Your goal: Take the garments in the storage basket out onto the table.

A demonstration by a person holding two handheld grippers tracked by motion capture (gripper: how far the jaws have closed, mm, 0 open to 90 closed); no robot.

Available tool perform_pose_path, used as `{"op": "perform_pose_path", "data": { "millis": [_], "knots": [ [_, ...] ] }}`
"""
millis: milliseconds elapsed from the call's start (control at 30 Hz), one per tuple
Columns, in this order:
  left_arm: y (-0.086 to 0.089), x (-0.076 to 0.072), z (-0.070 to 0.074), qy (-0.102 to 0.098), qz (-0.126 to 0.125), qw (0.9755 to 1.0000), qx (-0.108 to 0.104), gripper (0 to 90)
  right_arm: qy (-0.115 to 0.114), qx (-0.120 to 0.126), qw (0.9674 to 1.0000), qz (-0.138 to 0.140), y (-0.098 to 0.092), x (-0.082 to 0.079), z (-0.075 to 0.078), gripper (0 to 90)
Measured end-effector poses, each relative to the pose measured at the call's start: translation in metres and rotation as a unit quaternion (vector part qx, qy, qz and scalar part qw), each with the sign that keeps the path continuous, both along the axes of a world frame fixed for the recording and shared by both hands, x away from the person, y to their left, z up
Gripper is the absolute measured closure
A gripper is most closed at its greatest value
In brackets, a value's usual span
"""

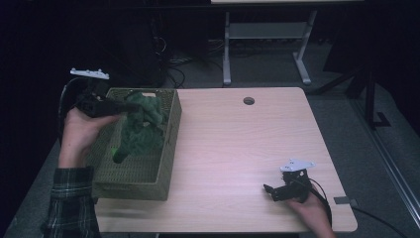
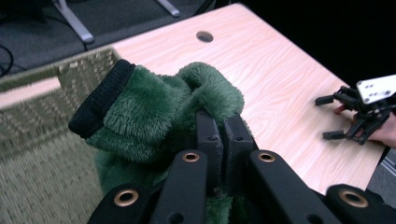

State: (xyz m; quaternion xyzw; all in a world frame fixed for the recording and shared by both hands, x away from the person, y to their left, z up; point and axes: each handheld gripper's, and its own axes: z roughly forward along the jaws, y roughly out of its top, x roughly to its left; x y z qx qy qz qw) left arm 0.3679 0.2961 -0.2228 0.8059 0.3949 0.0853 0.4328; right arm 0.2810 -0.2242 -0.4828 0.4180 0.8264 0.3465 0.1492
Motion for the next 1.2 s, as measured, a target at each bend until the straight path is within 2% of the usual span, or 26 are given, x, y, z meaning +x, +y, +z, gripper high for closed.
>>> {"op": "perform_pose_path", "data": {
  "millis": [267,433,833,1067,1200],
  "knots": [
    [-0.013,-0.002,0.029,-0.023,-0.013,0.9996,-0.013,87.7,0.0,0.0,1.0,0.0,0.0,0.0,0.0,0.0],
    [-0.03,-0.001,0.035,-0.029,-0.028,0.999,-0.021,87.7,0.0,0.0,1.0,-0.001,0.0,0.0,0.0,0.0],
    [-0.084,0.004,0.025,-0.032,-0.059,0.9974,-0.028,87.7,-0.001,-0.002,1.0,-0.001,0.0,0.0,0.0,0.0],
    [-0.121,0.007,0.009,-0.02,-0.083,0.996,-0.025,87.7,-0.001,-0.001,1.0,-0.001,0.0,0.0,0.0,0.0],
    [-0.136,0.008,-0.003,-0.014,-0.094,0.9951,-0.028,87.7,0.0,0.0,1.0,-0.001,0.0,0.0,0.0,0.0]
  ]
}}
